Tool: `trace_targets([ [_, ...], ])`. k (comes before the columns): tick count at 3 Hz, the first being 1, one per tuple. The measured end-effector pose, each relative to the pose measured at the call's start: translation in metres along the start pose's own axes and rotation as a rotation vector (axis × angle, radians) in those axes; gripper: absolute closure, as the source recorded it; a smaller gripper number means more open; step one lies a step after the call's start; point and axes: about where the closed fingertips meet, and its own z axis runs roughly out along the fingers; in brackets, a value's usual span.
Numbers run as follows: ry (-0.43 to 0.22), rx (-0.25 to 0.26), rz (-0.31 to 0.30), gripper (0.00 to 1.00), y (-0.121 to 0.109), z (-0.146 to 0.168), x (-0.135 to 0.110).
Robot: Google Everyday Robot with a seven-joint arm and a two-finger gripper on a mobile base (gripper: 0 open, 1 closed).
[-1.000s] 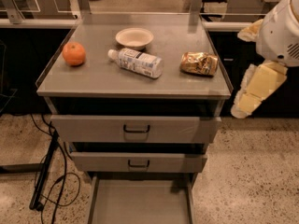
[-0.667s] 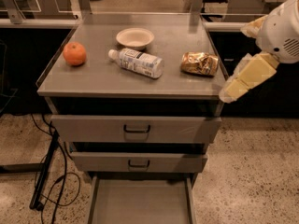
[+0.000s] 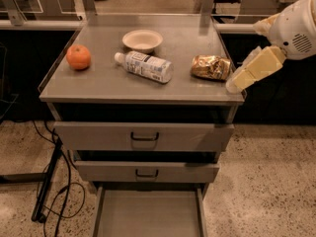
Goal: Place blue plastic bottle into bottom drawer
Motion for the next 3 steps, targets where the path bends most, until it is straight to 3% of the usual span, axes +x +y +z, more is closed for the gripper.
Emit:
trace_targets([
  [2, -0.031, -0.030, -0.135, 0.00, -0.016, 0.046, -0.037],
  [3, -0.077, -0.040, -0.131, 0.00, -0.045, 0.116, -0.058],
])
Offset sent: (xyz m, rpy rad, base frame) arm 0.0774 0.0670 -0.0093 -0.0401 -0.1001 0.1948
